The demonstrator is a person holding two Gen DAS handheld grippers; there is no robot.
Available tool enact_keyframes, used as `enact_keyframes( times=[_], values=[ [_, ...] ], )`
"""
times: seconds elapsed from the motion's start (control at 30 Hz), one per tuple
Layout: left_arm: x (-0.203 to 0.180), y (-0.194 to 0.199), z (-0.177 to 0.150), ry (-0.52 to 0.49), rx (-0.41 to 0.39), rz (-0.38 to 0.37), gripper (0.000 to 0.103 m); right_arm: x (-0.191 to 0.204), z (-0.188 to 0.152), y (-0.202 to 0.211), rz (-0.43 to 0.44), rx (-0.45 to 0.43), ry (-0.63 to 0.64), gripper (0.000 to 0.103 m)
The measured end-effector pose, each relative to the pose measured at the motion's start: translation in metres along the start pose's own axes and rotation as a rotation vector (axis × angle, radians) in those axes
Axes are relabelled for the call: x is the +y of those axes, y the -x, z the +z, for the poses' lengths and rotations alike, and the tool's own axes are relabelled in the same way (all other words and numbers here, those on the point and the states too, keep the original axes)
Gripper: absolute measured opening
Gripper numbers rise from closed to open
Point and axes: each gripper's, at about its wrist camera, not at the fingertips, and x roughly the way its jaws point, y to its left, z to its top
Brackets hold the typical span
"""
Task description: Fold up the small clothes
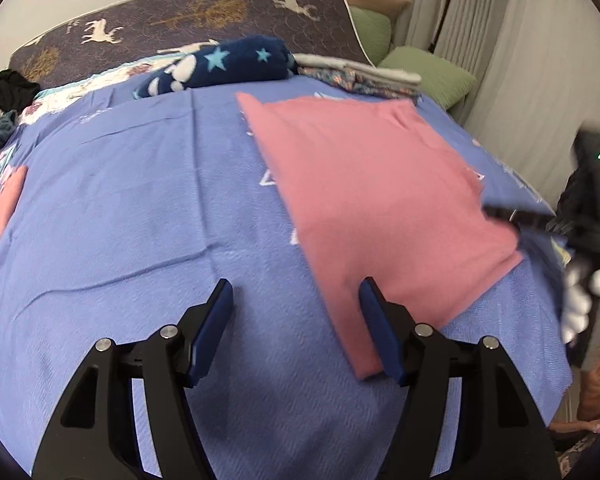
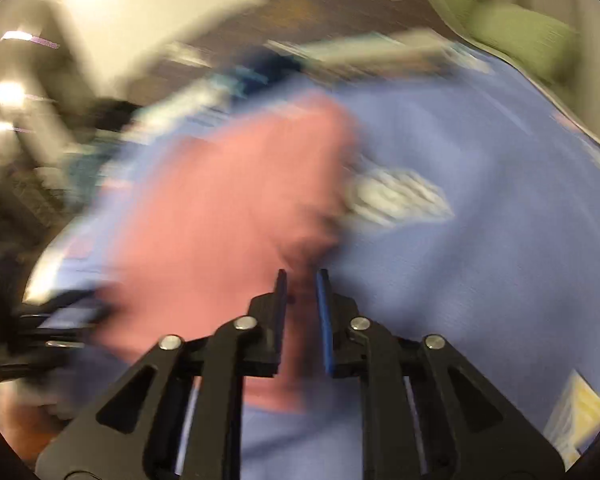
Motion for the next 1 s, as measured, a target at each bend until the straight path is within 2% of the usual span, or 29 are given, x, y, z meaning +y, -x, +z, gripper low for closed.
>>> enact_keyframes(
  times=[0.07,0.1,0.13,0.2,0.3,0.4,0.47,0.5,0.53,0.57,0.6,0.63,0.67,0.73,0.77,0.83,0.9,1.0],
  values=[
    [0.002,0.011,-0.005,-0.008,-0.025,-0.013,0.067,-0.025,-0.007,0.008,0.129,0.011,-0.113,0.014],
    [0.002,0.017,-0.007,-0.020,-0.035,-0.024,0.066,-0.031,-0.009,0.016,0.161,0.009,-0.135,0.014],
    [0.001,0.022,-0.009,-0.030,-0.039,-0.033,0.066,-0.035,-0.011,0.022,0.172,0.000,-0.141,0.017],
    [-0.004,0.031,-0.013,-0.061,-0.046,-0.061,0.066,-0.040,-0.015,0.037,0.191,-0.017,-0.141,0.032],
    [-0.018,0.038,-0.019,-0.131,-0.049,-0.080,0.066,-0.040,-0.018,0.044,0.244,-0.011,-0.137,0.044],
    [-0.032,0.032,-0.023,-0.199,-0.032,-0.042,0.067,-0.029,-0.018,0.041,0.244,0.015,-0.110,0.048],
    [-0.035,0.024,-0.024,-0.202,-0.016,-0.027,0.066,-0.020,-0.017,0.032,0.235,0.040,-0.091,0.048],
    [-0.035,0.022,-0.025,-0.198,-0.011,-0.023,0.066,-0.015,-0.016,0.028,0.227,0.043,-0.076,0.042],
    [-0.035,0.020,-0.025,-0.197,-0.008,-0.013,0.065,-0.008,-0.014,0.026,0.213,0.039,-0.049,0.030],
    [-0.035,0.018,-0.025,-0.198,-0.008,0.004,0.060,-0.003,-0.012,0.025,0.208,0.040,-0.027,0.004],
    [-0.033,0.016,-0.024,-0.192,-0.009,0.023,0.042,0.001,-0.011,0.025,0.204,0.040,-0.017,0.004],
    [-0.031,0.016,-0.023,-0.185,-0.006,0.008,0.032,0.003,-0.007,0.028,0.208,0.023,-0.017,0.004],
    [-0.029,0.018,-0.022,-0.169,-0.005,-0.038,0.018,0.006,-0.003,0.039,0.234,-0.013,-0.013,0.004],
    [-0.030,0.025,-0.022,-0.182,-0.025,-0.020,0.008,0.008,0.002,0.056,0.303,-0.060,-0.034,0.003],
    [-0.031,0.028,-0.023,-0.196,-0.034,0.003,0.008,0.007,0.005,0.065,0.345,-0.071,-0.054,0.003],
    [-0.029,0.034,-0.025,-0.204,-0.035,0.012,0.007,0.005,0.004,0.069,0.352,-0.051,-0.059,0.003],
    [-0.027,0.034,-0.029,-0.204,-0.017,0.011,0.006,0.002,-0.003,0.058,0.277,0.000,-0.048,0.003],
    [-0.022,0.035,-0.035,-0.190,-0.003,0.020,0.006,-0.011,-0.018,0.032,0.208,0.102,-0.084,0.005]
  ],
)
